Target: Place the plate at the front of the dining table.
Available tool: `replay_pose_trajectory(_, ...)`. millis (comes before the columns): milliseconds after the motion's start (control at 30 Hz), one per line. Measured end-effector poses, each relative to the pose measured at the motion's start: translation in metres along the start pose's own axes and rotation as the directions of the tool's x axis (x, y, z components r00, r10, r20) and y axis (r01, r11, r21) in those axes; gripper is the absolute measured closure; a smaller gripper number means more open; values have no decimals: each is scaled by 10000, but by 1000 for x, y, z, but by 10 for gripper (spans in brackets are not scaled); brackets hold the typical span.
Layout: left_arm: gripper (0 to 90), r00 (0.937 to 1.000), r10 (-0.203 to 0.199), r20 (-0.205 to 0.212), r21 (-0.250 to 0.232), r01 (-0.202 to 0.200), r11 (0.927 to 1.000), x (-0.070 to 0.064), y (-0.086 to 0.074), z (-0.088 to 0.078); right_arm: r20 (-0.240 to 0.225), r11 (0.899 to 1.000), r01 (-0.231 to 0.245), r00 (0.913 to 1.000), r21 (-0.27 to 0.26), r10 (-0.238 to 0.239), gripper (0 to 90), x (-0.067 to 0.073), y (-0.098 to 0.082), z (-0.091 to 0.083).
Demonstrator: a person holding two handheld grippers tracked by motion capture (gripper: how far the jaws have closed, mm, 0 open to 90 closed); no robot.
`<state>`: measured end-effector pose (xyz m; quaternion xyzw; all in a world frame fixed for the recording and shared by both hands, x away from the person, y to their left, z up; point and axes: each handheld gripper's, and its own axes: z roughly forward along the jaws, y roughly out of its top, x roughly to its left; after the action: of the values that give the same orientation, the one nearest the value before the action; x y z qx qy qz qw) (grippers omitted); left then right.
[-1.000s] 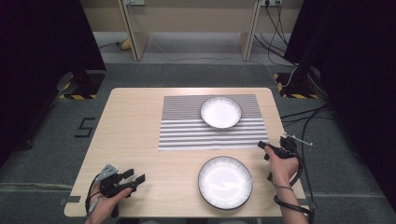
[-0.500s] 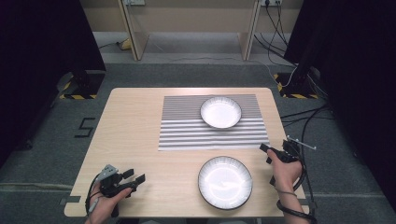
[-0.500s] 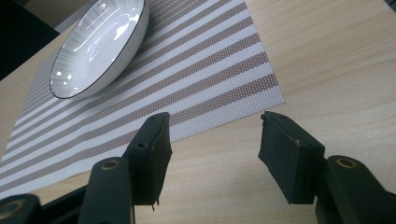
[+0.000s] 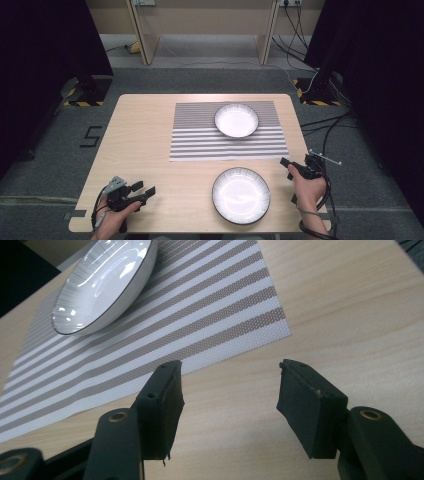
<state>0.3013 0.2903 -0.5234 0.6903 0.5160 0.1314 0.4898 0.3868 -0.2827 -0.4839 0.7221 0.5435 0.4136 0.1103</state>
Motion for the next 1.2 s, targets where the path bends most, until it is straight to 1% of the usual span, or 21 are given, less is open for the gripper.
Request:
replay_pose_trajectory(67, 333, 10000, -5, 4, 8, 5, 10000, 0, 0, 0, 33, 10000, 84, 10000, -38, -83, 430, -1, -2, -3)
replay_pose_trajectory(133, 333, 10000, -1, 7, 6, 1, 10000, 0, 0, 0, -70, 10000, -44, 10000, -3, 44, 429, -1, -3, -4)
replay_pose_trajectory(167, 333, 10000, 3, -5, 3, -3, 10000, 0, 0, 0, 41, 9999, 122, 9999, -89, -121, 429, -1, -6, -7)
replay_pose_trajectory(200, 333, 10000, 4, -8, 14, -4, 10000, 0, 0, 0, -5, 9999, 100, 9999, -73, -101, 429, -1, -7, -7)
replay_pose_trajectory(233, 333, 10000, 8, -7, 21, -8, 10000, 0, 0, 0, -147, 9999, -101, 9998, -15, 100, 428, -2, -8, -8)
replay_pose_trajectory(267, 333, 10000, 8, -7, 21, -8, 10000, 0, 0, 0, -147, 9999, -101, 9998, -15, 100, 428, -2, -8, -8)
replay_pose_trajectory(300, 333, 10000, 8, -7, 17, -8, 10000, 0, 0, 0, -42, 9999, 132, 9999, -61, -133, 428, -2, -10, -10)
replay_pose_trajectory(367, 333, 10000, 2, -11, 2, -2, 10000, 0, 0, 0, -104, 10000, 15, 9999, -13, -15, 427, -2, -12, -11)
replay_pose_trajectory(400, 333, 10000, 0, -15, -1, 0, 10000, 0, 0, 0, -29, 9998, 175, 9998, -50, -175, 427, -2, -13, -12)
replay_pose_trajectory(567, 332, 10000, 36, -14, 20, -36, 10000, 0, 0, 0, -103, 9999, 118, 9999, -55, -118, 427, -2, -15, -16)
replay_pose_trajectory(633, 333, 10000, -2, -25, -2, 2, 10000, 0, 0, 0, -26, 9995, 278, 9996, -134, -279, 427, -2, -16, -19)
replay_pose_trajectory(767, 333, 10000, 8, -19, 17, -8, 10000, 0, 0, 0, -90, 9997, 206, 9997, -120, -207, 427, -2, -17, -21)
replay_pose_trajectory(800, 333, 10000, 18, -17, 21, -18, 10000, -1, 0, 0, -35, 9993, 338, 9994, -155, -338, 427, -3, -18, -22)
replay_pose_trajectory(867, 333, 10000, 13, -23, -2, -13, 10000, -1, 0, 0, -93, 9995, 268, 9996, -154, -269, 427, -4, -20, -23)
replay_pose_trajectory(933, 333, 10000, -1, -21, -5, 1, 10000, 0, 0, 0, 28, 9992, 367, 9993, -147, -366, 427, -4, -21, -25)
replay_pose_trajectory(1000, 333, 10000, 6, -23, -3, -6, 10000, 0, 0, 0, -112, 9995, 296, 9995, -141, -298, 426, -5, -23, -27)
replay_pose_trajectory(1033, 333, 10000, 43, -27, 3, -43, 10000, -1, 0, 0, -16, 9990, 422, 9991, -169, -422, 426, -4, -24, -28)
replay_pose_trajectory(1067, 333, 10000, 43, -27, 3, -43, 10000, -1, 0, 0, -16, 9990, 422, 9991, -169, -422, 426, -4, -24, -28)
replay_pose_trajectory(1100, 332, 10000, 39, -26, 2, -39, 10000, 0, 0, 0, -198, 9997, 219, 9996, -131, -222, 426, -6, -24, -30)
replay_pose_trajectory(1167, 333, 10000, 27, -25, 5, -27, 10000, 0, 0, 0, -231, 9999, 141, 9996, -89, -143, 425, -6, -25, -31)
replay_pose_trajectory(1200, 333, 10000, 28, -29, -7, -28, 10000, 0, 0, 0, -145, 9995, 286, 9995, -155, -288, 425, -6, -26, -32)
